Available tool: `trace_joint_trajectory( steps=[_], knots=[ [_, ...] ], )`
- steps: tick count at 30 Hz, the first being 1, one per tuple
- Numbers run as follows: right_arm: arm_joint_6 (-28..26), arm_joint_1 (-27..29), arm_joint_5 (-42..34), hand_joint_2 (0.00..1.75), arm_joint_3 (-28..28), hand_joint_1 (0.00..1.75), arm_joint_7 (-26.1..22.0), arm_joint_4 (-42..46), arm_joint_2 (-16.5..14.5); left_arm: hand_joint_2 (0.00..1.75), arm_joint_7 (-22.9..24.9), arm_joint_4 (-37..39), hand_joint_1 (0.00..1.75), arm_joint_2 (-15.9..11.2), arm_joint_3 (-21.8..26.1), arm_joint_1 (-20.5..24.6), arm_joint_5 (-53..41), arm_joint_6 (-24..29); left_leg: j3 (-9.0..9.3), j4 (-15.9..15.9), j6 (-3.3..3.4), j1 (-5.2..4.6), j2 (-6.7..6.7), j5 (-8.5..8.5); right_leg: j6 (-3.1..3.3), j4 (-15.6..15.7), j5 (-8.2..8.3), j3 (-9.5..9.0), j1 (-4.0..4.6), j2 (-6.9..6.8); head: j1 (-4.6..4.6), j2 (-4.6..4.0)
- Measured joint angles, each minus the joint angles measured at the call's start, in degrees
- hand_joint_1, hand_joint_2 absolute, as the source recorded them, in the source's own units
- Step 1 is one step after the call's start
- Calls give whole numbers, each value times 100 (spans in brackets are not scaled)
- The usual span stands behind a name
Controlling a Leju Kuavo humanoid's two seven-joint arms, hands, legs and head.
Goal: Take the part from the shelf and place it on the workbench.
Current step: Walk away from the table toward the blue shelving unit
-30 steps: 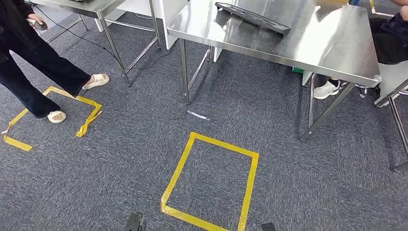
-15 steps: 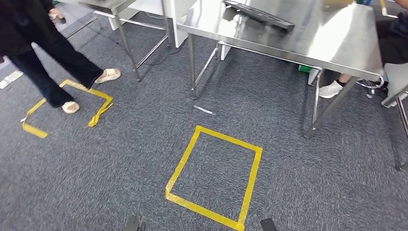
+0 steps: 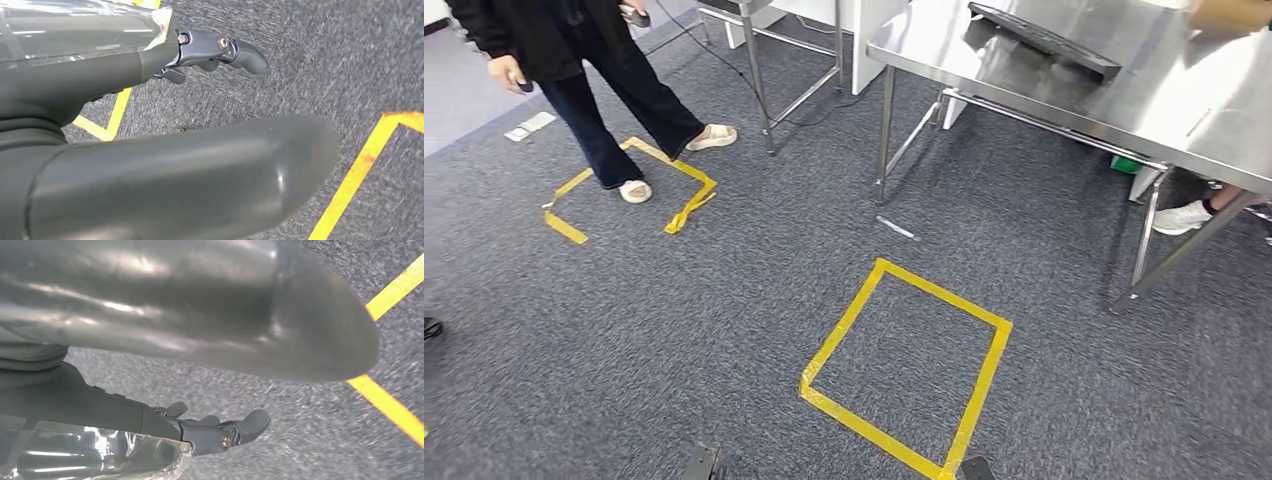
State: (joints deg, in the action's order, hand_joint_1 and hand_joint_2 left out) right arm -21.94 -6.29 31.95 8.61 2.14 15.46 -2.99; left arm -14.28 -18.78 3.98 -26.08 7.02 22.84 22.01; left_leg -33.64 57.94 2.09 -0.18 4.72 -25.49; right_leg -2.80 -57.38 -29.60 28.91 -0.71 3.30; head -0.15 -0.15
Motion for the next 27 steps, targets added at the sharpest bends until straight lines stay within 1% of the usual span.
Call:
trace_joint_trajectory(
  steps=[1,2,3,4,5,6,7,8,9,10,11,12,13,14,15,16,17,18,19,20,21,22,23,24,25,26,27],
  knots=[
    [0,1,-1,0,-1,0,4,1,-1,0,0,-1,0,-1,0,-4,0,0,-22,1,-34,-7,49,24,23,26,8,-9,13,-28,3,0],
    [0,0,-3,0,-3,0,8,1,-3,0,0,-2,0,-4,-1,-11,0,0,-44,0,-68,1,83,42,57,27,31,-9,-6,-77,5,0],
    [0,-4,-8,0,-4,0,10,2,-4,0,1,-2,0,-8,-1,-18,0,0,-79,42,-96,6,48,16,93,34,54,-14,-22,-128,5,0],
    [-1,-5,-15,0,-7,0,9,4,-4,0,1,-3,0,-11,-2,-20,0,-1,-145,165,-121,10,-38,-73,140,46,80,-10,-41,-185,16,0],
    [-3,-2,-27,0,-8,0,7,6,-4,0,1,-3,0,-14,-3,-15,-1,-1,-257,405,-141,15,-154,-231,180,57,99,-3,-57,-251,26,0],
    [-4,6,-41,0,-8,0,2,8,-2,0,1,-4,0,-15,-4,-8,-2,-2,-409,743,-162,21,-280,-433,204,57,105,4,-43,-319,35,0],
    [-7,18,-55,0,-9,0,-4,8,0,0,1,-4,0,-15,-7,-4,-4,-2,-571,1120,-185,35,-348,-623,221,56,107,13,-31,-391,45,0],
    [-8,29,-65,0,-9,0,-9,8,3,0,3,-4,0,-15,-11,-4,-5,-2,-699,1434,-207,52,-380,-746,225,55,106,19,-21,-468,44,0],
    [-8,36,-70,0,-11,0,-15,8,7,0,7,-4,0,-16,-16,-9,-7,-3,-747,1583,-226,71,-402,-769,225,54,105,22,-17,-542,45,0],
    [-8,38,-70,0,-18,0,-19,8,11,0,11,-4,0,-17,-20,-13,-7,-3,-686,1518,-241,92,-428,-689,224,52,105,22,-17,-611,47,0],
    [-8,37,-68,0,-27,0,-23,8,13,0,15,-5,0,-21,-23,-13,-7,-4,-524,1255,-251,113,-478,-535,222,51,103,16,-18,-675,47,0],
    [-7,33,-64,0,-38,0,-26,8,14,0,16,-7,0,-24,-24,-8,-7,-4,-301,872,-257,130,-596,-367,213,46,98,9,-12,-732,48,0],
    [-7,31,-62,0,-48,0,-28,9,21,0,16,-9,0,-25,-25,3,-7,-4,-103,508,-261,124,-746,-253,195,33,87,9,9,-783,52,0],
    [-7,30,-61,0,-55,0,-30,9,25,0,16,-13,0,-25,-27,16,-7,-4,26,253,-240,113,-854,-187,172,22,75,12,33,-834,49,0],
    [-7,30,-61,0,-62,0,-30,10,31,0,16,-17,0,-22,-28,26,-7,-4,79,118,-209,92,-921,-172,145,13,66,15,58,-886,39,0],
    [-7,30,-62,0,-72,0,-30,10,37,0,16,-21,0,-22,-29,31,-7,-3,68,89,-168,61,-900,-181,122,10,61,19,70,-944,31,0],
    [-7,26,-63,0,-85,0,-30,11,35,0,16,-23,0,-25,-30,30,-7,-3,46,84,-113,48,-823,-163,96,12,58,15,71,-1004,18,0],
    [-7,19,-63,0,-98,0,-31,11,38,0,16,-24,0,-29,-30,25,-7,-2,33,71,-67,41,-761,-144,69,-11,36,28,57,-991,14,0],
    [-7,14,-63,0,-110,0,-32,12,37,0,16,-24,0,-33,-30,24,-6,-2,19,59,-20,40,-700,-121,54,-98,-29,72,43,-899,14,0],
    [-7,16,-63,0,-119,0,-33,13,34,0,16,-24,0,-35,-30,31,-6,-2,4,47,25,46,-639,-95,56,-302,-153,167,32,-753,9,0],
    [-7,25,-63,0,-125,0,-35,13,33,0,16,-25,0,-34,-30,38,-6,-3,-14,43,60,50,-577,-74,75,-616,-318,314,17,-578,6,0],
    [-7,41,-64,0,-129,0,-36,12,32,0,16,-25,0,-32,-31,45,-6,-3,-37,43,87,45,-506,-58,102,-1019,-498,496,15,-454,0,0],
    [-6,59,-68,0,-132,0,-37,11,33,0,16,-26,0,-31,-33,46,-7,-4,-57,44,105,38,-429,-43,113,-1403,-638,670,14,-391,-3,0],
    [-5,73,-72,0,-133,0,-37,10,35,0,16,-26,0,-31,-34,40,-7,-4,-72,45,111,31,-349,-30,103,-1640,-699,780,13,-365,-4,0],
    [-4,80,-74,0,-134,0,-37,9,37,0,16,-26,0,-33,-36,32,-7,-4,-81,47,109,28,-269,-19,72,-1673,-671,797,9,-352,-6,0],
    [2,82,-70,0,-136,0,-37,8,37,0,16,-26,0,-34,-37,26,-6,-3,-85,49,100,29,-194,-8,26,-1466,-554,700,0,-334,-5,0],
    [13,80,-62,0,-137,0,-37,8,38,0,16,-26,0,-36,-37,24,-4,-1,-85,53,84,32,-121,3,-23,-1075,-383,515,-17,-276,-7,0]
  ],
)
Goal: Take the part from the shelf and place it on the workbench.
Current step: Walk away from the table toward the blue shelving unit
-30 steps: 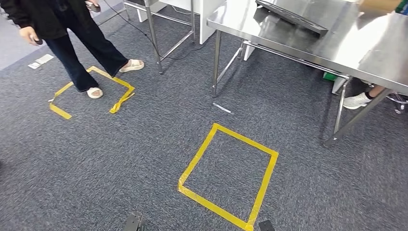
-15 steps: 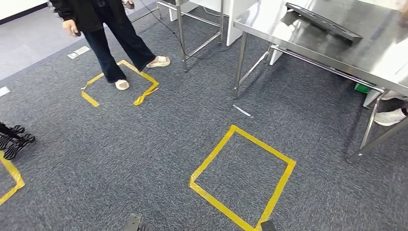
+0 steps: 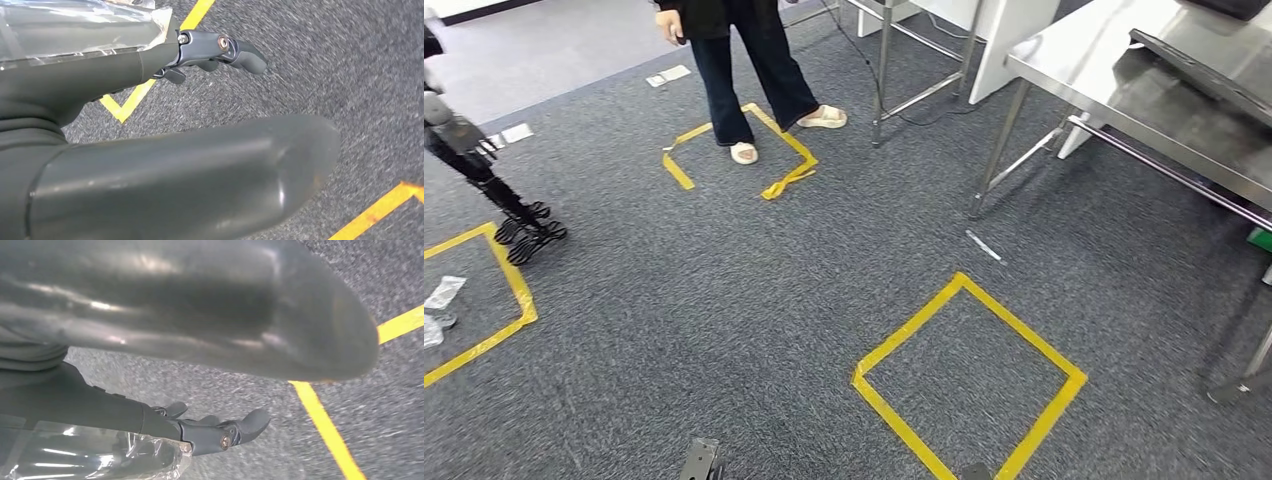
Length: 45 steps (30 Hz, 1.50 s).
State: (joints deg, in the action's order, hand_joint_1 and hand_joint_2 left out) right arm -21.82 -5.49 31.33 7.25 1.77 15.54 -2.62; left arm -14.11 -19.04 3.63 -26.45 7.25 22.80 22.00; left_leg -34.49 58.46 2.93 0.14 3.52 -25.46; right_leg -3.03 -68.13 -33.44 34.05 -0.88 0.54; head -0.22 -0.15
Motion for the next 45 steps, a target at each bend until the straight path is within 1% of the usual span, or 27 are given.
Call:
trace_joint_trajectory(
  steps=[1,3,6,8,10,12,13,15,17,19,21,23,25,27,28,29,30,32,34,36,37,39,40,42,43,44,45],
  knots=[
    [15,-3,14,0,-1,0,1,-1,0,0,1,0,0,1,0,1,3,3,-6,11,-22,-8,68,9,-35,419,153,-194,-18,109,-1,0],
    [47,-9,47,0,-7,0,9,-2,-2,0,3,0,0,2,1,2,14,10,-30,22,-78,-26,176,36,-29,949,340,-424,-34,259,6,0],
    [66,-20,73,0,-41,0,30,-3,-13,0,3,1,0,-6,2,-29,25,17,-89,-1,-189,-3,268,89,89,1024,411,-457,-17,172,10,0],
    [66,-26,74,0,-61,0,38,-3,-13,0,2,2,0,-9,1,-43,28,18,-212,205,-247,4,81,-64,184,1056,460,-452,-36,59,33,0],
    [66,-14,72,0,-72,0,48,-4,-8,0,2,2,0,-7,-1,-33,30,20,-493,836,-289,5,-190,-441,237,1065,473,-440,-21,-78,62,0],
    [65,3,71,0,-91,0,60,-6,-4,0,3,2,0,-3,-7,-31,30,22,-767,1479,-327,28,-276,-699,250,1063,470,-430,4,-233,68,0],
    [65,4,71,0,-100,0,67,-7,-2,0,5,3,0,-2,-11,-35,28,23,-790,1568,-340,41,-295,-690,251,1062,468,-427,11,-305,69,0],
    [64,0,67,0,-112,0,73,-9,-1,0,8,3,0,-2,-18,-36,16,23,-509,1108,-350,70,-386,-416,248,1060,461,-435,12,-435,71,0],
    [60,-3,56,0,-117,0,74,-9,1,0,8,2,0,3,-22,-16,-1,28,-100,373,-329,66,-621,-170,222,1050,438,-447,43,-543,69,0],
    [49,-4,27,0,-119,0,74,-9,5,0,8,1,0,14,-32,7,-26,40,47,67,-265,24,-723,-123,177,1042,414,-451,87,-641,47,0],
    [40,-8,-3,0,-119,0,74,-8,3,0,9,0,0,19,-45,12,-49,57,31,42,-179,-4,-600,-101,132,1040,397,-454,91,-721,30,0],
    [32,-6,-16,0,-119,0,74,-8,0,0,10,0,0,20,-52,20,-60,72,28,9,-89,6,-482,-60,109,853,269,-376,67,-534,23,0],
    [26,15,-23,0,-120,0,75,-9,-2,0,12,0,0,28,-57,44,-66,79,12,-7,-19,14,-361,-28,141,239,-36,-100,47,-215,6,0],
    [25,46,-26,0,-120,0,77,-11,-3,0,15,0,0,39,-68,55,-69,78,-15,-5,10,7,-211,-9,163,-509,-310,254,44,-95,-2,0],
    [25,56,-26,0,-120,0,78,-12,-2,0,19,0,0,40,-73,52,-70,77,-23,-4,12,5,-133,0,144,-682,-342,341,40,-80,-4,0],
    [25,60,-20,0,-120,0,79,-13,-1,0,27,0,0,40,-78,49,-70,78,-25,-3,5,6,-52,9,101,-603,-270,309,29,-67,-3,0],
    [25,60,-8,0,-121,0,83,-13,1,0,37,0,0,40,-84,47,-70,79,-24,1,-7,10,26,17,47,-287,-115,162,11,-33,-3,0],
    [39,54,39,0,-132,0,105,-13,2,0,56,0,0,41,-99,49,-63,87,-34,14,-50,10,172,34,-32,561,220,-228,-34,188,-4,0],
    [67,50,92,0,-146,0,146,-13,0,0,58,0,0,42,-106,45,-40,104,-65,17,-117,1,283,62,-19,969,362,-408,-40,331,4,0],
    [95,41,131,0,-170,0,192,-12,-7,0,52,0,0,37,-105,19,-13,124,-98,-9,-201,12,374,106,49,995,399,-423,-24,239,12,0],
    [106,30,145,0,-188,0,210,-11,-7,0,49,0,0,34,-105,-1,-3,132,-120,4,-234,14,324,95,83,1006,421,-433,-30,183,13,0],
    [123,13,167,0,-227,0,225,-10,-7,0,43,0,0,30,-107,-22,3,146,-263,301,-281,9,34,-110,169,1034,456,-432,-55,54,44,0],
    [127,14,171,0,-240,0,229,-10,-2,0,40,0,0,31,-107,-23,4,152,-410,636,-297,6,-142,-304,197,1035,457,-431,-42,-25,59,0],
    [130,26,172,0,-256,0,236,-10,2,0,36,0,0,33,-107,-26,4,160,-754,1403,-329,19,-276,-647,227,1035,449,-423,-12,-198,75,0],
    [131,27,172,0,-260,0,238,-10,4,0,34,0,0,34,-107,-36,4,164,-848,1619,-340,28,-292,-701,231,1034,446,-420,-3,-280,74,0],
    [133,23,172,0,-266,0,238,-9,6,0,34,0,0,33,-107,-46,4,173,-824,1602,-347,37,-311,-645,233,1034,443,-420,0,-354,76,0],
    [136,18,174,0,-273,0,238,-9,6,0,34,0,0,32,-107,-52,4,183,-683,1360,-347,45,-348,-503,235,1034,438,-425,0,-419,75,0]
  ],
)
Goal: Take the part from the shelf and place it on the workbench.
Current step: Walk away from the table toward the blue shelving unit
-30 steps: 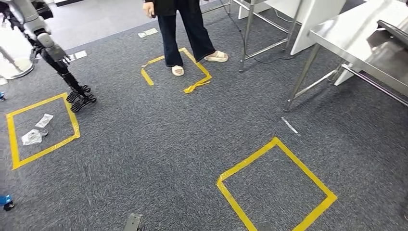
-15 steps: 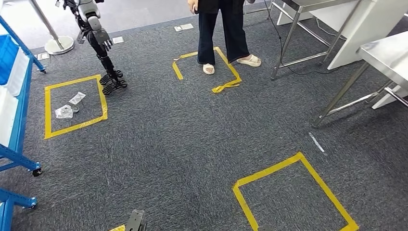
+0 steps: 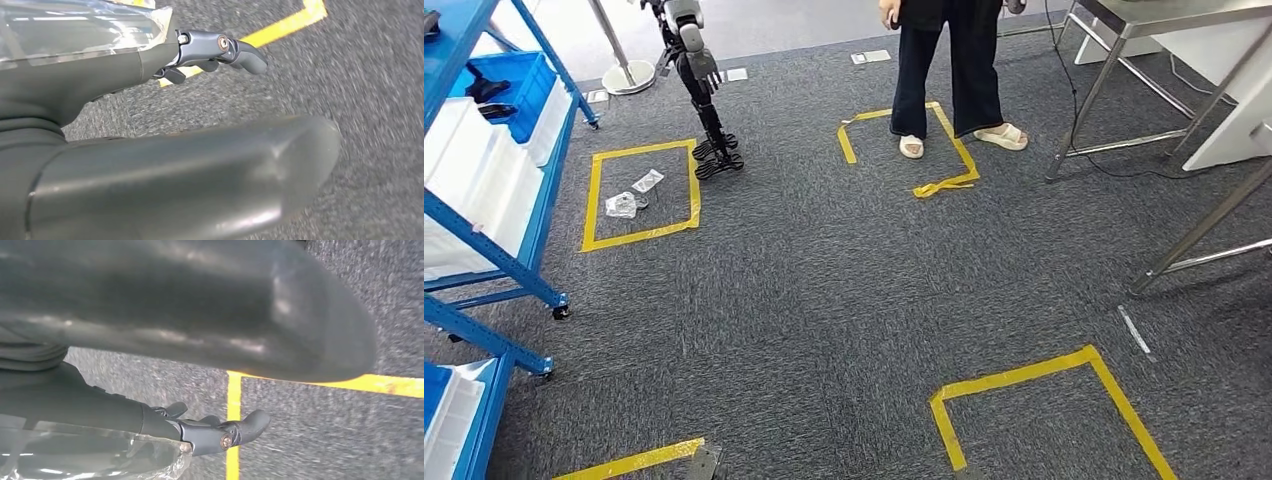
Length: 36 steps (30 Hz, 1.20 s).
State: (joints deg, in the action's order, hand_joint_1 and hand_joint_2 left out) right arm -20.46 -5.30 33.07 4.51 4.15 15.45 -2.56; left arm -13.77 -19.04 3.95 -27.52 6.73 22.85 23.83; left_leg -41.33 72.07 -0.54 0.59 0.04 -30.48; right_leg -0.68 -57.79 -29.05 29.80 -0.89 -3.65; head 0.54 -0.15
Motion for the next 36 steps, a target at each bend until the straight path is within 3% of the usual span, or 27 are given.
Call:
trace_joint_trajectory(
  steps=[2,4,7,9,11,13,14,15,16,18,20,22,24,26,28,29,30,31,33,35,36],
  knots=[
    [7,-9,5,0,-13,0,0,0,-1,0,0,0,0,-1,1,9,1,18,450,-792,20,-16,-233,311,-14,-5,-22,-18,23,-116,4,0],
    [19,-18,10,0,-17,0,3,0,-1,0,-2,-3,0,2,1,25,0,22,698,-1262,80,-55,-401,422,-52,-13,-51,-32,67,-219,-10,0],
    [39,-39,22,0,-30,0,20,1,-7,0,-4,-7,0,0,1,13,1,30,700,-1338,203,-88,-248,433,-129,-15,-86,-56,75,-337,-23,0],
    [40,-48,26,0,-44,0,25,1,-13,0,-9,-7,0,-1,2,11,1,37,717,-1388,285,-60,-118,477,-151,-265,-244,49,58,-113,-35,0],
    [40,-33,19,0,-53,0,28,1,-13,0,-10,-8,0,7,3,25,4,31,711,-1402,336,-46,21,501,-118,-950,-557,370,43,213,-59,0],
    [41,-2,3,0,-54,0,35,-1,-12,0,15,-9,0,15,3,22,34,14,698,-1400,352,-48,185,511,-122,-1590,-754,688,36,323,-68,0],
    [40,10,-3,0,-54,0,39,-2,-11,0,30,-8,0,16,3,15,50,7,698,-1397,351,-47,270,515,-158,-1636,-722,728,27,340,-69,0],
    [40,14,-6,0,-54,0,43,-2,-10,0,45,-8,0,17,4,9,62,2,703,-1395,346,-43,350,519,-210,-1444,-597,654,12,357,-68,0],
    [40,13,-7,0,-55,0,44,-2,-10,0,54,-8,0,18,4,7,62,-3,707,-1390,335,-37,426,523,-270,-1062,-412,489,-11,414,-69,0],
    [41,8,-7,0,-56,0,44,-2,-15,0,67,-9,0,20,4,14,56,-17,693,-1372,288,-41,559,530,-330,-315,-121,173,-63,647,-70,0],
    [42,12,-8,0,-57,0,44,-2,-24,0,75,-8,0,18,3,15,38,-24,654,-1369,214,-51,661,552,-290,-55,-37,60,-66,756,-63,0],
    [42,13,-16,0,-60,0,49,-2,-31,0,82,-5,0,11,1,4,8,-8,618,-1380,146,-38,726,578,-215,-46,-1,46,-57,638,-56,0],
    [42,9,-21,0,-60,0,55,-2,-31,0,88,-3,0,8,-4,1,-17,19,512,-1202,97,-43,506,449,-138,-23,27,38,-76,517,-34,0],
    [42,22,-21,0,-60,0,60,-2,-28,0,91,-3,0,10,-9,18,-38,33,219,-575,64,-48,171,94,-79,-12,25,33,-63,368,-3,0],
    [42,43,-25,0,-60,0,68,-2,-26,0,94,-2,0,11,-13,20,-49,36,-107,149,39,-35,56,-188,-50,-13,12,34,-38,196,4,0],
    [42,46,-26,0,-60,0,72,-2,-23,0,96,-2,0,11,-14,13,-51,37,-159,280,34,-32,37,-191,-44,-14,7,33,-32,116,5,0],
    [42,42,-27,0,-60,0,75,-2,-23,0,97,-2,0,10,-15,6,-51,37,-90,166,35,-30,15,-87,-40,-14,1,27,-31,44,6,0],
    [42,36,-27,0,-60,0,77,-2,-26,0,98,-2,0,7,-15,4,-51,38,89,-155,46,-29,-34,87,-38,-14,-7,16,-31,-20,7,0],
    [42,29,-29,0,-60,0,78,-2,-32,0,99,-3,0,4,-15,21,-54,39,519,-943,91,-59,-297,358,-61,-18,-36,-10,1,-132,10,0],
    [42,27,-41,0,-60,0,77,-2,-33,0,104,-6,0,5,-17,41,-65,40,712,-1304,147,-108,-453,410,-99,-18,-60,-27,52,-239,3,0],
    [42,26,-49,0,-60,0,76,-2,-35,0,112,-7,0,4,-18,44,-73,42,713,-1321,176,-134,-408,410,-117,-11,-62,-33,70,-300,1,0]
  ],
)
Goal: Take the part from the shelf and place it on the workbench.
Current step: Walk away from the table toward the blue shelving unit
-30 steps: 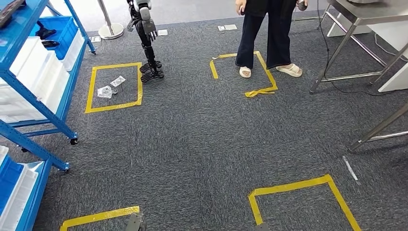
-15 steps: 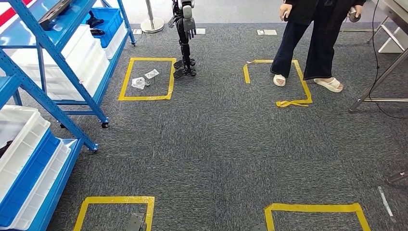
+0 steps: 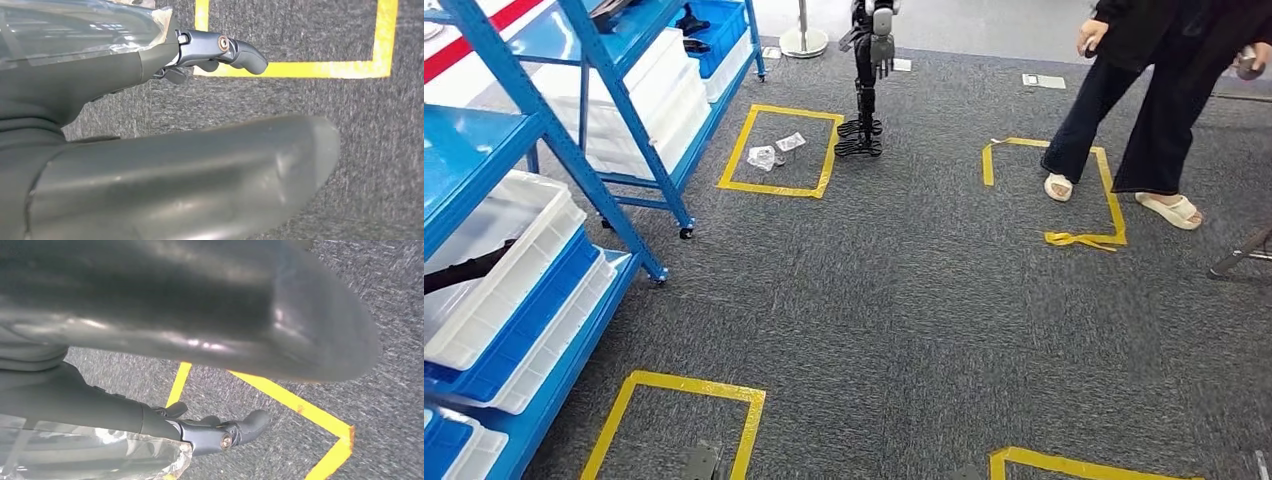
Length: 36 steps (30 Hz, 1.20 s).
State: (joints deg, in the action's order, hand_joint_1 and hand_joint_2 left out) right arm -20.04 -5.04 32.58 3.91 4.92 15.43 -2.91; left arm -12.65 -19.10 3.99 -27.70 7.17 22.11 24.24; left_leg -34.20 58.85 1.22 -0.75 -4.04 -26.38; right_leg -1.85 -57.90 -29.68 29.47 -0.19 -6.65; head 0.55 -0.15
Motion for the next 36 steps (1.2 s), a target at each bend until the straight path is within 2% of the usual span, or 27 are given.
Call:
trace_joint_trajectory(
  steps=[1,2,3,4,6,7,8,9,10,12,14,16,17,18,19,21,23,24,25,26,28,29,30,32,33,34,36],
  knots=[
    [0,-3,-8,0,0,0,0,1,-3,0,11,-1,0,-3,-1,-4,-8,4,6,-20,37,6,76,21,-22,9,-8,-10,7,-53,-2,0],
    [0,-6,-12,0,0,0,-1,1,-6,0,21,0,0,-5,-2,-10,-16,8,15,-50,76,12,143,43,-47,-12,-34,-8,0,-21,-4,0],
    [0,-7,-14,0,0,0,-1,2,-10,0,30,0,0,-6,-3,-9,-25,11,27,-80,116,27,208,67,-61,-113,-100,32,-5,93,-8,0],
    [1,-1,-15,0,0,0,-2,2,-14,0,35,0,0,-4,-3,-2,-31,14,39,-108,154,48,279,90,-62,-338,-218,135,-14,256,-21,0],
    [3,33,-18,0,0,0,-1,-3,-12,0,40,0,0,11,-6,16,-36,2,22,-115,194,57,432,108,-29,-1083,-518,498,-34,555,-44,0],
    [4,58,-19,0,0,0,1,-7,-7,0,43,0,0,18,-7,15,-36,-4,13,-114,203,57,521,114,-30,-1428,-624,676,-38,609,-52,0],
    [4,82,-19,0,0,0,3,-13,2,0,45,0,0,22,-7,6,-30,-9,10,-111,206,56,608,118,-50,-1607,-649,779,-40,630,-52,0],
    [4,97,-15,0,-1,0,5,-18,10,0,46,0,0,24,-6,-6,-17,-9,12,-108,203,57,691,122,-89,-1554,-576,771,-46,641,-53,0],
    [5,104,-4,0,-4,0,6,-21,19,0,42,0,0,24,-5,-16,-2,-8,16,-103,196,63,771,126,-142,-1266,-417,650,-57,671,-52,0],
    [16,96,32,0,-27,0,12,-25,32,0,21,0,0,21,-3,-24,39,-5,10,-82,158,61,913,131,-211,-440,-77,287,-90,868,-56,0],
    [37,80,56,0,-61,0,24,-26,35,0,-4,0,0,16,-2,-28,63,-2,-24,-64,99,49,1016,143,-165,-24,58,98,-100,1002,-56,0],
    [57,74,67,0,-85,0,43,-26,33,0,-21,2,0,4,-2,-48,74,7,-57,-74,35,55,1101,173,-73,-9,79,83,-91,920,-53,0],
    [64,70,73,0,-93,0,51,-26,31,0,-26,4,0,-5,-2,-62,78,12,-69,-69,9,64,1093,172,-41,-1,94,80,-102,873,-53,0],
    [68,61,78,0,-101,0,57,-26,28,0,-31,5,0,-13,-2,-76,82,20,-99,-5,-22,62,991,122,0,9,108,76,-112,819,-43,0],
    [69,51,81,0,-111,0,59,-26,22,0,-33,7,0,-20,-2,-83,86,27,-173,165,-51,60,834,7,46,20,118,73,-123,758,-25,0],
    [68,44,85,0,-133,0,59,-26,16,0,-37,7,0,-22,-2,-77,89,37,-460,813,-102,63,512,-366,111,21,114,70,-101,621,11,0],
    [67,48,84,0,-145,0,59,-26,17,0,-38,7,0,-22,-2,-79,91,42,-762,1461,-130,89,448,-625,135,18,105,74,-84,461,16,0],
    [67,43,81,0,-147,0,60,-26,19,0,-38,7,0,-22,-2,-88,92,43,-800,1552,-137,101,441,-614,138,17,102,76,-82,392,17,0],
    [66,34,78,0,-151,0,60,-26,20,0,-38,7,0,-25,-2,-96,93,43,-728,1429,-138,111,425,-502,141,17,98,72,-81,326,18,0],
    [64,22,75,0,-157,0,61,-26,18,0,-38,7,0,-28,-2,-99,96,43,-541,1092,-129,117,375,-316,139,17,91,63,-81,267,19,0],
    [62,-3,69,0,-175,0,61,-26,14,0,-38,7,0,-33,-2,-81,100,44,-119,309,-88,93,143,-36,111,15,67,40,-53,159,17,0],
    [61,-12,66,0,-185,0,61,-26,15,0,-38,7,0,-33,-2,-67,101,44,4,69,-58,69,60,20,89,15,54,33,-33,109,14,0],
    [60,-18,63,0,-193,0,61,-26,17,0,-39,7,0,-33,-2,-56,102,45,40,-26,-30,42,28,15,65,15,43,27,-14,59,10,0],
    [58,-27,60,0,-204,0,61,-23,17,0,-40,7,0,-38,-2,-54,106,47,23,-50,39,26,161,35,12,21,29,17,0,-36,8,0],
    [57,-33,62,0,-207,0,61,-20,18,0,-40,7,0,-40,-1,-61,108,48,29,-79,74,34,227,56,-17,-13,0,28,-9,12,2,0],
    [56,-39,63,0,-209,0,61,-17,19,0,-40,7,0,-41,0,-63,112,49,39,-106,113,51,287,80,-33,-124,-65,77,-16,133,-5,0],
    [53,-36,64,0,-210,0,61,-16,25,0,-40,7,0,-34,2,-51,116,40,45,-134,164,75,410,115,-18,-700,-330,352,-39,470,-30,0]
  ],
)
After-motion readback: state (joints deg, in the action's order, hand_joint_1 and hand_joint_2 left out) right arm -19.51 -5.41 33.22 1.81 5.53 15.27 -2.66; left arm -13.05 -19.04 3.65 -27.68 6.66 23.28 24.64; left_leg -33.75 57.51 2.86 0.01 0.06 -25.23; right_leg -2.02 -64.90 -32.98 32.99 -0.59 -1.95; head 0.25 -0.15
